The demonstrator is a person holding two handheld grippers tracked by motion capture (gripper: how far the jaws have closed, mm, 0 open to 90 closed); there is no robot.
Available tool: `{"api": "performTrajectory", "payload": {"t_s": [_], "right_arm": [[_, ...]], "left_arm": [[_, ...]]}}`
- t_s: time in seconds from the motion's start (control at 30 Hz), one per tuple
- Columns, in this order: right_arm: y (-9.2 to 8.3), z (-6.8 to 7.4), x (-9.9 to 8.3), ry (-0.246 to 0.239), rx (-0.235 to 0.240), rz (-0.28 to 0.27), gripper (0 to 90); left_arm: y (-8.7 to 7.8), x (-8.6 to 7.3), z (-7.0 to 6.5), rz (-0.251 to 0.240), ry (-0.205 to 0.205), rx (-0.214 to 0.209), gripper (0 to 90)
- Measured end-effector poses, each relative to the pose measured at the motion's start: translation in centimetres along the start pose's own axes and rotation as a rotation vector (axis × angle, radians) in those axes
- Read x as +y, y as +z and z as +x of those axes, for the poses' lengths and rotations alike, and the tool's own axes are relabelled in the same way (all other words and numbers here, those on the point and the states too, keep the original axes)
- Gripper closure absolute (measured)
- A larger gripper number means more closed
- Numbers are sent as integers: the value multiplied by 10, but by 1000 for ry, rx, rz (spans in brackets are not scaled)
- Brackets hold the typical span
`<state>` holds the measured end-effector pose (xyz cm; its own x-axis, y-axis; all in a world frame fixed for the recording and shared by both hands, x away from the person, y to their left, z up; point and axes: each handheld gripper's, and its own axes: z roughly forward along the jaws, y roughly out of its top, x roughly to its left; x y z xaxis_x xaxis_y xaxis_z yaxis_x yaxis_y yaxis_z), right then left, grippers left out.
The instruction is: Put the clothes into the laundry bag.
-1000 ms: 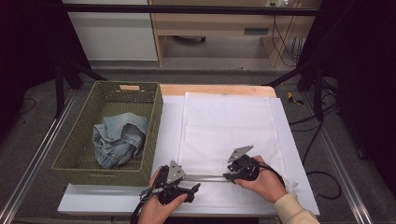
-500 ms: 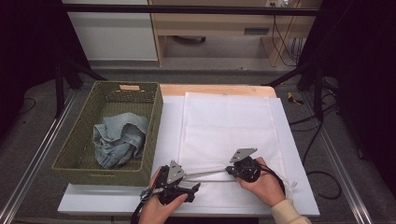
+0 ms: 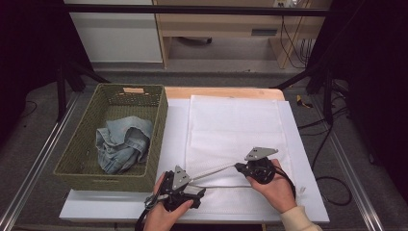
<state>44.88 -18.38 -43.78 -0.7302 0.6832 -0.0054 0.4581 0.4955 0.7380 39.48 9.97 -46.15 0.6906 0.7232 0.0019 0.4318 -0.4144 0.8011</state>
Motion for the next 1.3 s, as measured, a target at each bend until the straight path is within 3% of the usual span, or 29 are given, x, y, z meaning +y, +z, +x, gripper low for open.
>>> {"api": "performTrajectory", "payload": {"t_s": [0.63, 1.0, 1.3], "right_arm": [[-12, -7, 56, 34, 30, -9, 892], [-17, -15, 65, 74, 52, -68, 892], [-19, -26, 58, 82, 51, -68, 892]], "left_arm": [[-19, 15, -2, -56, -3, 19, 87], [-24, 20, -1, -59, -13, 13, 87], [-24, 23, -3, -50, -14, -7, 90]]}}
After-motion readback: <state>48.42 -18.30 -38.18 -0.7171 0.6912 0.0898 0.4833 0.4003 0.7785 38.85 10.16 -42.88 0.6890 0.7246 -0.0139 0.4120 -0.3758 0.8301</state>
